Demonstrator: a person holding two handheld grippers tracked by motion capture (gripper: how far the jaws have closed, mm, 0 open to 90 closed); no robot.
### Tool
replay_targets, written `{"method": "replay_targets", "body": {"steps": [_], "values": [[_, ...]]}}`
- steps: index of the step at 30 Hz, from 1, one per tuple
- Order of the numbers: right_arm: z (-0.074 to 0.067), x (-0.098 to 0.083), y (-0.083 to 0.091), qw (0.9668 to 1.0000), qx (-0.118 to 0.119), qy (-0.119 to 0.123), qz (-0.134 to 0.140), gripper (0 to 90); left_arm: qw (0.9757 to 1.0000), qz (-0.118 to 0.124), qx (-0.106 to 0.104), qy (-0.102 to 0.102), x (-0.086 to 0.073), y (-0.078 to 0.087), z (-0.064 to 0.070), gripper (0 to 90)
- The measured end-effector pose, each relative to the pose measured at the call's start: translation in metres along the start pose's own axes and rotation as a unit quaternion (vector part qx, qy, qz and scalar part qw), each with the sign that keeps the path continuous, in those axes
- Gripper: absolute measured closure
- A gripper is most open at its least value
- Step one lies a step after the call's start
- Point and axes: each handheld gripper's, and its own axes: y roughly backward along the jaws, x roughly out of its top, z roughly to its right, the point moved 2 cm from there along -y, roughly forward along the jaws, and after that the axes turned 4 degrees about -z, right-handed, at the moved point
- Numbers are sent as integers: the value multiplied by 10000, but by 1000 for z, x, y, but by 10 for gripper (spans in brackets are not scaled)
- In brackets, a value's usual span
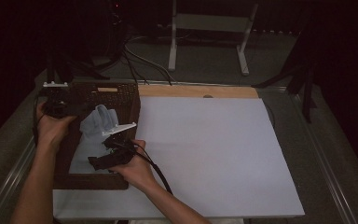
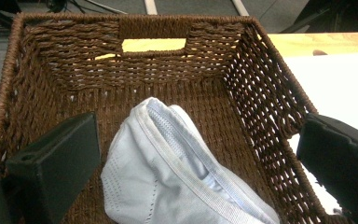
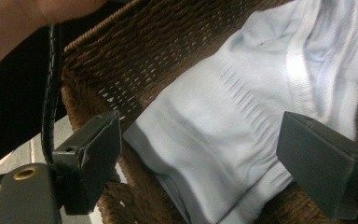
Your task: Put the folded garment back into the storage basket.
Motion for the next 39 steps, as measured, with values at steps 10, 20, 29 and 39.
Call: {"method": "replay_targets", "body": {"steps": [10, 20, 29, 39], "values": [[12, 3, 16, 9998, -46, 8, 185, 129, 9998, 108, -76, -129, 1, -2, 11, 12], [29, 1, 30, 9995, -216, -42, 248, 129, 9985, 262, -340, -343, 1, -1, 29, 12], [46, -4, 45, 9988, -337, -126, 340, 128, 9975, 359, -432, -424, -4, 0, 36, 12], [70, -20, 59, 9976, -490, -301, 386, 128, 9952, 388, -601, -671, -16, 2, 50, 12]]}}
